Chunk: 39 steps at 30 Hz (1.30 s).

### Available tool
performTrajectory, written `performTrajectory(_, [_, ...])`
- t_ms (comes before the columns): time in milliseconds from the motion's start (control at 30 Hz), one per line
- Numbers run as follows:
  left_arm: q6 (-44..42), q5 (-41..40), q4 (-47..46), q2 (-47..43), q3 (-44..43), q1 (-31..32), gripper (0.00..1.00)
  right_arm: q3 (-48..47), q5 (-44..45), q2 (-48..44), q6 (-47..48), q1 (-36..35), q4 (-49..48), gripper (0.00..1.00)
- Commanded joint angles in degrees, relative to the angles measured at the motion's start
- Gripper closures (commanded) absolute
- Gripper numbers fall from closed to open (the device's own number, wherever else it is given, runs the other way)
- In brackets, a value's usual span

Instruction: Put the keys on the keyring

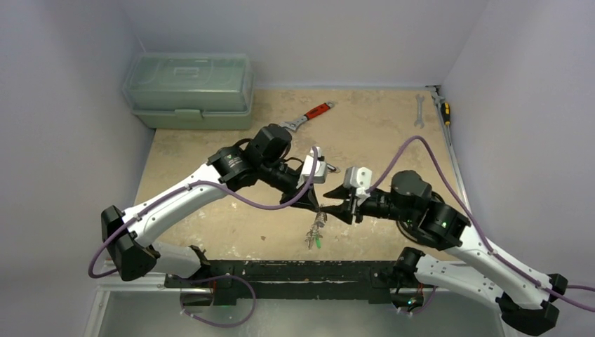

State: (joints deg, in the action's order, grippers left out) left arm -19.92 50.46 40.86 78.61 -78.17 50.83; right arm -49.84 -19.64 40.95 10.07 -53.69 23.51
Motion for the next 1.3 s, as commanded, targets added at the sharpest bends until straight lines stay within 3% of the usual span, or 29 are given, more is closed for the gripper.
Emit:
performTrajectory(0, [6.37,-2.64,-11.88,-4.71,4.98,0.29,1.0,-0.08,4.81,-3.78,-2.53,-0.27,-10.12,0.52])
performTrajectory(67, [8.8,-3.4,-17.48,-7.67,7.86,0.2,1.0,0.75,10.18,-5.32,-4.03,-0.27,-11.49,0.49])
performTrajectory(267, [15.61,-7.49,-34.88,-15.35,16.43,0.19,1.0,7.9,12.08,-14.61,-11.28,-0.27,-19.98,0.48])
performTrajectory(467, [23.99,-12.36,-52.96,-20.88,25.21,0.2,1.0,12.05,11.59,-16.97,-17.18,-0.27,-25.23,0.53])
performTrajectory(733, [36.02,-15.43,-78.14,-24.48,36.16,0.22,1.0,15.99,4.38,-15.5,-21.21,-0.27,-36.01,0.6])
performTrajectory(967, [40.53,-15.36,-87.65,-24.81,39.65,0.16,1.0,16.82,2.81,-11.64,-22.11,-0.27,-40.67,0.61])
performTrajectory(1167, [41.23,-14.39,-87.88,-25.69,39.76,0.19,1.0,16.97,4.74,-13.06,-20.84,-0.27,-39.31,0.61])
performTrajectory(1267, [42.14,-13.21,-88.78,-25.56,39.63,0.19,1.0,16.39,3.03,-13.16,-19.63,-0.27,-38.4,0.66])
